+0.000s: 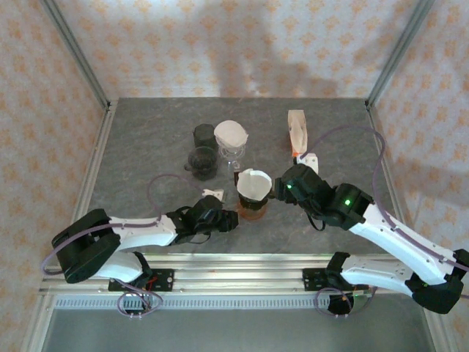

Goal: Place the coffee filter in the dripper

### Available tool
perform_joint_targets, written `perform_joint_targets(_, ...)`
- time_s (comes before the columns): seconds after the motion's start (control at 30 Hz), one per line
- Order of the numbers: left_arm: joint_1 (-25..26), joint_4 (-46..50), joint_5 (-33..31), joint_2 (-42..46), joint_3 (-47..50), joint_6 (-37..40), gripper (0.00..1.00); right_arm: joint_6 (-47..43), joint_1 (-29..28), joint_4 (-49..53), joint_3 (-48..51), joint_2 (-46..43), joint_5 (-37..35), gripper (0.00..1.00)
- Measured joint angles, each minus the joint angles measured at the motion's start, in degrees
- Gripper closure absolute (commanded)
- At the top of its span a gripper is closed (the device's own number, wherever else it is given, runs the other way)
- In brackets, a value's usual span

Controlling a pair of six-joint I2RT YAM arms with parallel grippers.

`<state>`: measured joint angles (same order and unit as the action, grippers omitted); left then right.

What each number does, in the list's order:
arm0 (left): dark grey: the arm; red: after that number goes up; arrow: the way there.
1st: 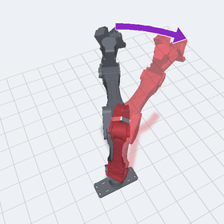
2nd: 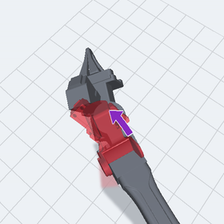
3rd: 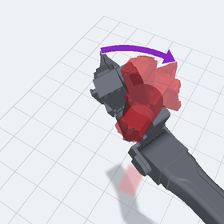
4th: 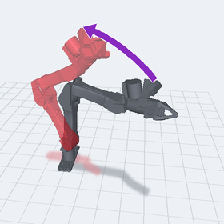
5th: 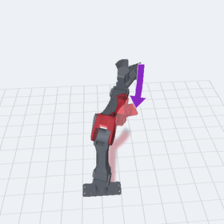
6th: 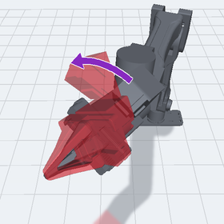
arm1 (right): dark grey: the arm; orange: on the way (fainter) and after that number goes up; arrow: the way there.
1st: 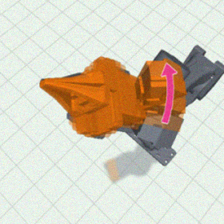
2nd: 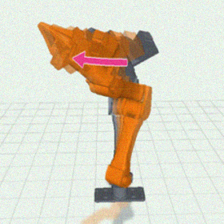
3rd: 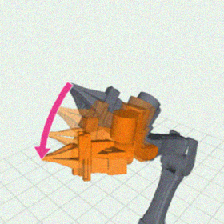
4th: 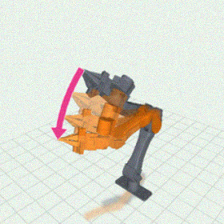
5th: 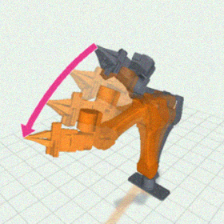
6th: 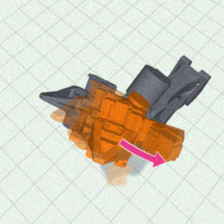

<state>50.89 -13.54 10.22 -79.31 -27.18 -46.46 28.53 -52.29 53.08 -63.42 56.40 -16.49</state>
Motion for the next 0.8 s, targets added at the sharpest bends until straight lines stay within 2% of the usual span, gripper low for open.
perform_joint_targets(0.27,-0.04,-3.76,0.04,-5.16,-0.55,-0.02,0.63,0.02,0.00,0.00,0.46,-0.15,-0.02,0.30)
perform_joint_targets(0.8,-1.79,-6.27,0.04,-7.26,-3.17,-0.04,0.63,0.13,3.61,-0.04,6.75,-2.84,1.46,0.31)
